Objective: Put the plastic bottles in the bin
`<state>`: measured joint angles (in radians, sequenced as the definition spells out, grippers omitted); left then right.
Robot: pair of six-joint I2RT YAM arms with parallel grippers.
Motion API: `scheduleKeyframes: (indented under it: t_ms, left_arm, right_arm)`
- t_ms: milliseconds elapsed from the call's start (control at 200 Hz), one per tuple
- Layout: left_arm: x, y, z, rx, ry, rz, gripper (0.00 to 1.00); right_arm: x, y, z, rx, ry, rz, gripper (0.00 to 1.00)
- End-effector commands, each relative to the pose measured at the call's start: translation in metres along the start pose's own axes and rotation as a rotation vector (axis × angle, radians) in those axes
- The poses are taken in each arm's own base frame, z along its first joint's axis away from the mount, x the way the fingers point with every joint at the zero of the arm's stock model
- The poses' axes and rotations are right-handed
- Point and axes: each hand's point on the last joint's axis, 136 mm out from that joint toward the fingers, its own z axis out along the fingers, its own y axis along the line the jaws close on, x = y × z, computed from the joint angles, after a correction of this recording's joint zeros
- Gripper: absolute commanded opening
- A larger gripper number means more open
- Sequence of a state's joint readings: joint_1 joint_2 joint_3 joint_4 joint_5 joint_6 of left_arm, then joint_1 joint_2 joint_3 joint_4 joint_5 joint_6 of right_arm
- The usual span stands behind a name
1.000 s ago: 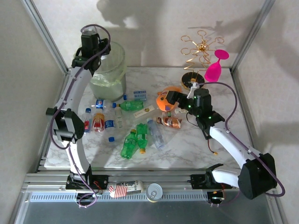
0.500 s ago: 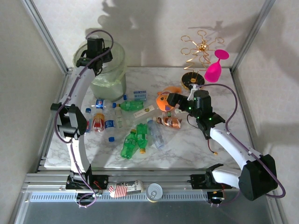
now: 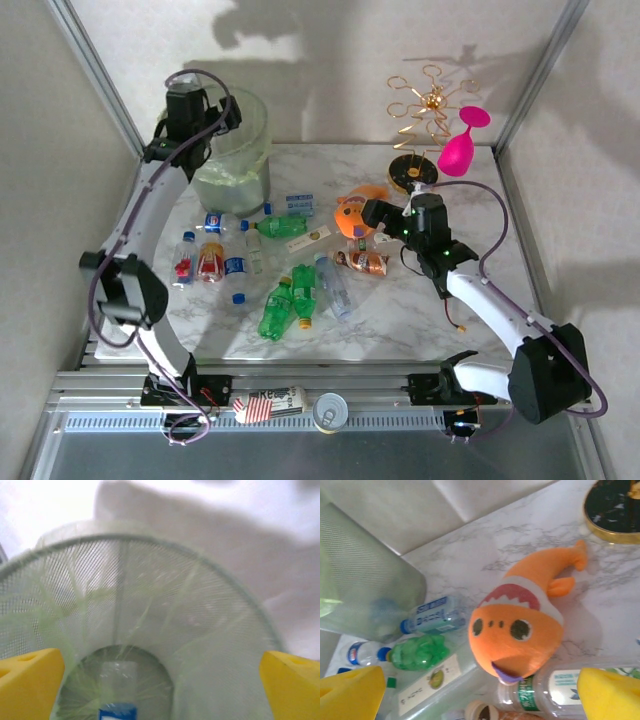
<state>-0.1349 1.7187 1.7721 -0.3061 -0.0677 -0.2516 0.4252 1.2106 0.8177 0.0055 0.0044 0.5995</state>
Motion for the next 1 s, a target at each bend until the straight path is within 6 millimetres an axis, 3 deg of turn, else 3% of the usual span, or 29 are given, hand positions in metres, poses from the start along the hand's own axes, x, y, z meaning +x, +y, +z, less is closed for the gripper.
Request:
scheduleKeyframes:
  t_ms: [0,160,381,616,741,856,997]
  left_arm:
    - [-0.034,-0.04,-0.05,0.193,-0.139,-0.05,1.0]
    - [-0.011,-0.08,-0.098,0.399,-0.191,-0.094,1.0]
    - [0.067,-0.124,-0.141,0.632,-0.166,-0.181,0.99]
    - [0.174,-0.151,-0.143,0.709,0.022,-0.237,1.0]
    - [0.217,-0.162,-0.144,0.711,0.109,-0.226,1.0]
    - [0.234,-0.167,-0.142,0.702,0.14,-0.22,1.0]
    - [0.23,-0.166,-0.139,0.681,0.121,-0.237,1.0]
  right_arm:
    - [-0.012,-0.022,0.0,0.122,-0.061,0.031,0.99]
    - [-0.008,-0.036,0.008,0.173,-0.035,0.029,0.99]
    - [0.022,-0.062,0.019,0.269,0.057,0.099,0.99]
    - [0.05,-0.094,0.019,0.361,0.111,0.172,0.99]
    - [0.053,-0.104,0.024,0.34,0.116,0.24,0.99]
    - [0.05,-0.105,0.034,0.299,0.104,0.296,0.99]
    - [0.053,-0.109,0.05,0.291,0.12,0.349,0.99]
